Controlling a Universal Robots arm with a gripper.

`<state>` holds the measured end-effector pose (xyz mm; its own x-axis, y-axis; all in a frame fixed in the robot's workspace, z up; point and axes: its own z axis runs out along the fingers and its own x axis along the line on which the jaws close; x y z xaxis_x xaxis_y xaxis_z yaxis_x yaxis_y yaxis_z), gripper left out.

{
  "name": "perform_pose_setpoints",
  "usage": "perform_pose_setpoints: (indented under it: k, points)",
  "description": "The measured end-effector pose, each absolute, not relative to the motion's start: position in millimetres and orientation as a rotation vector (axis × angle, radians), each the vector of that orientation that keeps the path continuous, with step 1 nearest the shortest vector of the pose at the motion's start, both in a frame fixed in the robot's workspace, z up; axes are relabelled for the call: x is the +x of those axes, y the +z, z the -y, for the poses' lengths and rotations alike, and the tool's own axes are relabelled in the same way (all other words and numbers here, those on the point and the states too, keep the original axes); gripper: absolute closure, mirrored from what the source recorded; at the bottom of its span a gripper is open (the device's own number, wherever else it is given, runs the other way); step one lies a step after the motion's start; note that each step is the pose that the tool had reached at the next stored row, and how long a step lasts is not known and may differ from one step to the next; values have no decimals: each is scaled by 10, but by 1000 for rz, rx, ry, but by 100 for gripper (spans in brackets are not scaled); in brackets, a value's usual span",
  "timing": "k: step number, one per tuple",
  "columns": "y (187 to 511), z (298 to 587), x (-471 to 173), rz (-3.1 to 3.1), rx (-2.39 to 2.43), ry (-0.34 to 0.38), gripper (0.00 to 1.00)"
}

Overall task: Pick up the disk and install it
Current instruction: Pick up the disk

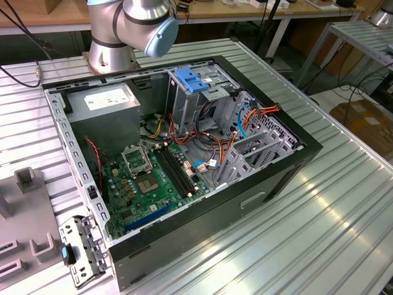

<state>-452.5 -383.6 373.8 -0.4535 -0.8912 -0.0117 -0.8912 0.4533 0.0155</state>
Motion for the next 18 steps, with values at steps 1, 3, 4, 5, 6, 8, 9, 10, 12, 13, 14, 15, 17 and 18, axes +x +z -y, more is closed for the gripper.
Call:
perform_pose_setpoints:
  k: [1, 3, 4, 5, 6, 8, 9, 10, 12, 13, 14, 15, 17, 18]
  points:
    - [3737, 3836, -4525, -2645, -1692, 30, 89]
    - [3736, 3836, -4525, -2612, -1744, 30, 89]
    - [3735, 3836, -4525, -2596, -1768, 30, 89]
    - [3734, 3836, -4525, -2579, -1792, 31, 89]
    - [3733, 3837, -4525, -2551, -1832, 30, 89]
    - [3732, 3837, -4525, -2515, -1883, 31, 89]
    - [3732, 3837, -4525, -2490, -1916, 31, 89]
    - [3731, 3837, -4525, -2472, -1940, 30, 89]
    - [3730, 3836, -4525, -2405, -2022, 30, 89]
    - [3729, 3836, -4525, -2385, -2046, 30, 89]
    - [3729, 3837, -4525, -2366, -2068, 30, 89]
    - [3728, 3837, -4525, -2342, -2096, 30, 89]
    - [3722, 3832, -4525, -2316, -2124, 29, 89]
    - [3719, 3825, -4525, -2310, -2130, 28, 89]
